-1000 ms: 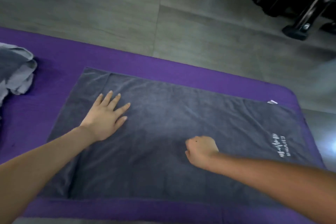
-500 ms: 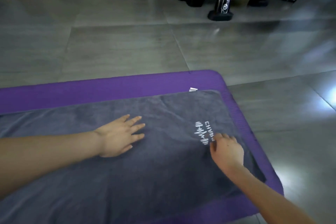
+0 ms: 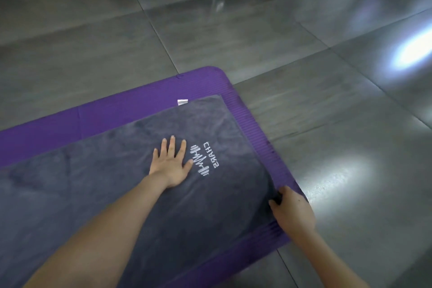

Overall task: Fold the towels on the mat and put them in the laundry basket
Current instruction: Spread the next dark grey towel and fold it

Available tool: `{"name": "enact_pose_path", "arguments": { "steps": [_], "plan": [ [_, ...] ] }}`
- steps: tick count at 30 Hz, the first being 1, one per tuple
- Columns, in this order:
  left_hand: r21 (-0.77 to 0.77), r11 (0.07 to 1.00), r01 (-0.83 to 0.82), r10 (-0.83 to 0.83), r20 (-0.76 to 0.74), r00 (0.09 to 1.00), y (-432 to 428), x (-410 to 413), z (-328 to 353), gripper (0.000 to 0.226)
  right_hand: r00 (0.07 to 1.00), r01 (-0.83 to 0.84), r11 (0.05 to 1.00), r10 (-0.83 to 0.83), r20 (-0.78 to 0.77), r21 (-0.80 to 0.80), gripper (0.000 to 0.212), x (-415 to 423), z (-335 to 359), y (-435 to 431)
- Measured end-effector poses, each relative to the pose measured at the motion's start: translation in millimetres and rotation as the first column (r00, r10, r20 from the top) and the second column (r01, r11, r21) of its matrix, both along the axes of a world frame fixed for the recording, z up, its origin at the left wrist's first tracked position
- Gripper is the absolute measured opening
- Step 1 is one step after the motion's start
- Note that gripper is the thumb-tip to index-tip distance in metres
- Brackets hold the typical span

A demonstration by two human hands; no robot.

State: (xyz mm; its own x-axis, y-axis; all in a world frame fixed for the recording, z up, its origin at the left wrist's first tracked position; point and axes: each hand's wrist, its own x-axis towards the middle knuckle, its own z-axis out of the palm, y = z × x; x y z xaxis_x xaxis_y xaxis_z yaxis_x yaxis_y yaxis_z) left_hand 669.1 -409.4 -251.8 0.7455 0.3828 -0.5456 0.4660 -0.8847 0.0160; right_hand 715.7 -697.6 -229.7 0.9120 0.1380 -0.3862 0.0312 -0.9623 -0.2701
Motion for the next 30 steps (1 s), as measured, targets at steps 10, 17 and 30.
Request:
{"name": "enact_pose_path", "arguments": {
  "steps": [10, 17, 30],
  "plan": [
    [-0.516, 0.664, -0.542, 0.713, 0.219, 0.666, 9.7, -37.3, 54.0, 0.015, 0.991, -0.117, 0.896, 0.076, 0.111, 0.428, 0.004, -16.2, 55.8, 68.5],
    [-0.735, -0.267, -0.623, 0.813, -0.519, 0.264, 34.0, -133.0, 110.0, 0.054, 0.864, -0.424, 0.631, 0.498, 0.08, 0.649, 0.023, -110.3, 82.6, 174.6],
    [-0.506, 0.505, -0.7, 0.863, 0.318, 0.393, 29.0, -236.4, 69.4, 0.033, 0.115, -0.982, 0.015, 0.841, 0.529, 0.189, 0.055, -125.3, 27.6, 297.0]
  ]
}}
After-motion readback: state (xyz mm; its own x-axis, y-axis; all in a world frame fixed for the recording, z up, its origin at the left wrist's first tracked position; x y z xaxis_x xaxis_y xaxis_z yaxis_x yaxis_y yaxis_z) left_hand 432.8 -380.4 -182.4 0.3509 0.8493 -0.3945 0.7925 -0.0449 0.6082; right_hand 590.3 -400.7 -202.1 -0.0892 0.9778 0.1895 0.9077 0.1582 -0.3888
